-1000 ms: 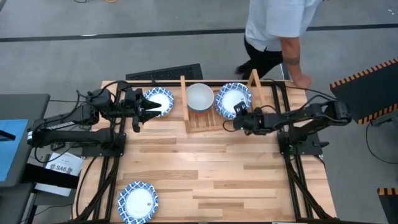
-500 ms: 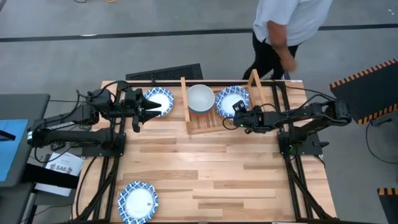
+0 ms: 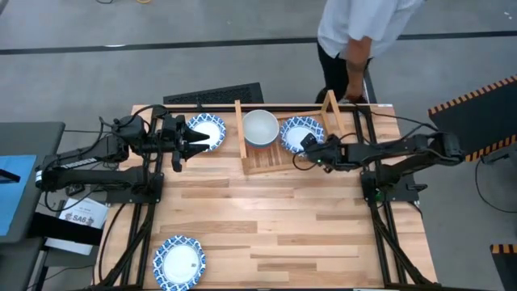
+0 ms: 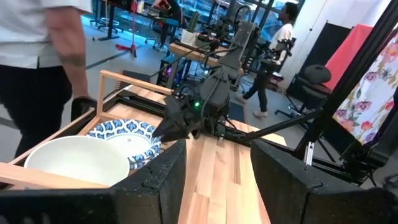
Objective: Place and stack bowls onto a shelf
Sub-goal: Stack the blue patterned bowl on top of the blue patterned bowl on the shelf, then stack the top blue patterned bowl on top of the blue patterned bowl on the shelf
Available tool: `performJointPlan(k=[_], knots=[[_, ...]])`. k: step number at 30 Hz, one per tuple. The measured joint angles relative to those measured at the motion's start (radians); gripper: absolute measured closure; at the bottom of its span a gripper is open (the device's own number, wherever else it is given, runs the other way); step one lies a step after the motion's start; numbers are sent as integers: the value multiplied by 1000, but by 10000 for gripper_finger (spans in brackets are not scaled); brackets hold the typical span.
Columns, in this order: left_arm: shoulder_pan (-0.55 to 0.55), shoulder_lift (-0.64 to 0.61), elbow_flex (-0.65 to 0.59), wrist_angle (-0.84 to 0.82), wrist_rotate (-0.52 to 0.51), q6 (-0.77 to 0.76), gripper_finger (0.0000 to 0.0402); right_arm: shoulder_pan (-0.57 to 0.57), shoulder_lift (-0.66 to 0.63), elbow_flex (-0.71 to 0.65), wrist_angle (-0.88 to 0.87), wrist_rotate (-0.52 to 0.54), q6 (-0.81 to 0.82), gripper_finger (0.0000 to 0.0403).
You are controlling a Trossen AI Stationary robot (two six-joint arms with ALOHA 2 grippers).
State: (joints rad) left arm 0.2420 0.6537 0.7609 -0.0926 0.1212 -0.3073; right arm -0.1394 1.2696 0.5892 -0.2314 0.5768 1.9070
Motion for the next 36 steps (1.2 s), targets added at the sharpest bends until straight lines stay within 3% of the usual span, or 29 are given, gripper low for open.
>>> performJointPlan(k=[5,11,16,22,26,31,36], knots=[[0,0,0,0,-4,0,237,0,-71,0,-43,-9,-89,169],[0,0,0,0,-31,1,237,-2,-100,0,-104,-92,-113,170],[0,0,0,0,-49,-1,237,31,-129,0,14,-89,-236,170],[0,1,0,1,-86,-10,237,59,-193,3,197,-197,-507,180],[0,1,0,16,-107,-14,237,92,-226,47,127,-216,-579,241],[0,1,0,64,-109,-23,237,134,-237,136,85,-257,-780,379],[0,1,0,61,-108,-41,237,144,-237,208,55,-268,-936,381]])
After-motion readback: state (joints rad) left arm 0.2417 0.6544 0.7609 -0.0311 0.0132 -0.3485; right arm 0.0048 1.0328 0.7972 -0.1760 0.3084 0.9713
